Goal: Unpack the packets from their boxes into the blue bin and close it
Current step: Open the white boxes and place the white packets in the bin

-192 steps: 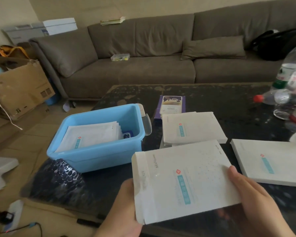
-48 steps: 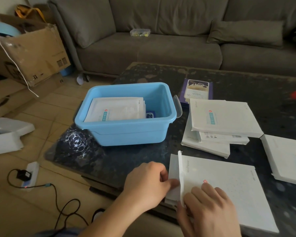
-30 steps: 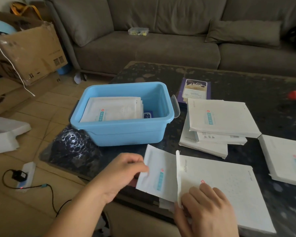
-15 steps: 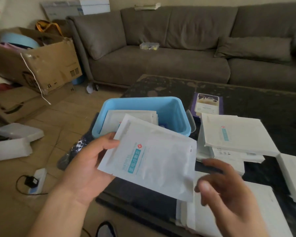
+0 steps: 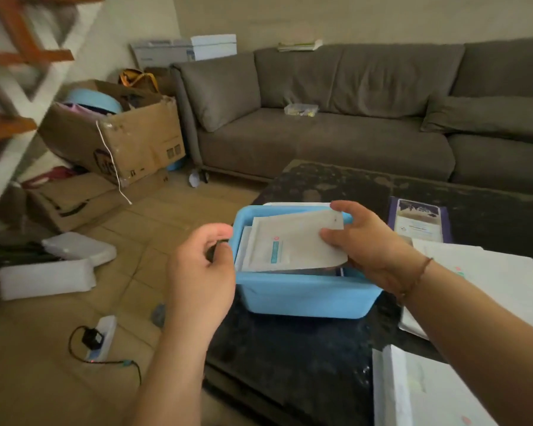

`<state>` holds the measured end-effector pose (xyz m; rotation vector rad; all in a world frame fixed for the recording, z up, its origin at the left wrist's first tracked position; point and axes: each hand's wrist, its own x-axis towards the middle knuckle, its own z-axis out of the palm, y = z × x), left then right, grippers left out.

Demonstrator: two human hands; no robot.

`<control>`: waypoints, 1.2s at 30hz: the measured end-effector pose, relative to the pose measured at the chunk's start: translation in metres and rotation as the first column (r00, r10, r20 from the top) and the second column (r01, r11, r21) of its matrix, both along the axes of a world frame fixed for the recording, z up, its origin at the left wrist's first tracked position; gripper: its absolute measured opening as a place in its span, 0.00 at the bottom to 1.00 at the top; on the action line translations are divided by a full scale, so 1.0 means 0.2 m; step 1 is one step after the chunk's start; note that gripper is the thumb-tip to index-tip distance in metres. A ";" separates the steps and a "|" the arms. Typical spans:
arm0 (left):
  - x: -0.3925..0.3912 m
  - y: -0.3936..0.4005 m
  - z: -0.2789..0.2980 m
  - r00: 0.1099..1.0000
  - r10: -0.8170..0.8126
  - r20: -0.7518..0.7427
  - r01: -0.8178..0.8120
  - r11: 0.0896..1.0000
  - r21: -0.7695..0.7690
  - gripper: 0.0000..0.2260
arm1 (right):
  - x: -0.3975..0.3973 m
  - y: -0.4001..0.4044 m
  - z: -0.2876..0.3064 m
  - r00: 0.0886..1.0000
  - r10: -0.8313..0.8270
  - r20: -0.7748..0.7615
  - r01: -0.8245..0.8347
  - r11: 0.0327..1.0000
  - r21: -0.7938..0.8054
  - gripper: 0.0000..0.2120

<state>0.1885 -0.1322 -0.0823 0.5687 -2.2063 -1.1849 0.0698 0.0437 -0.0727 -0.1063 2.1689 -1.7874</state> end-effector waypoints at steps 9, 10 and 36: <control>-0.02 0.04 -0.04 0.920 0.031 0.390 0.147 0.896 -0.419 0.06 | -0.06 -0.06 -0.06 0.982 0.159 -0.102 -0.115 0.932 0.343 0.25; -0.02 0.05 -0.04 0.913 0.045 0.406 0.158 0.878 -0.453 0.07 | -0.06 -0.05 -0.05 0.966 0.209 -0.152 -0.122 0.888 0.444 0.24; 0.13 0.38 -0.13 0.947 -0.265 0.181 0.318 0.694 -0.646 0.05 | 0.73 0.58 -0.35 0.685 0.322 -0.653 0.274 0.717 0.641 0.23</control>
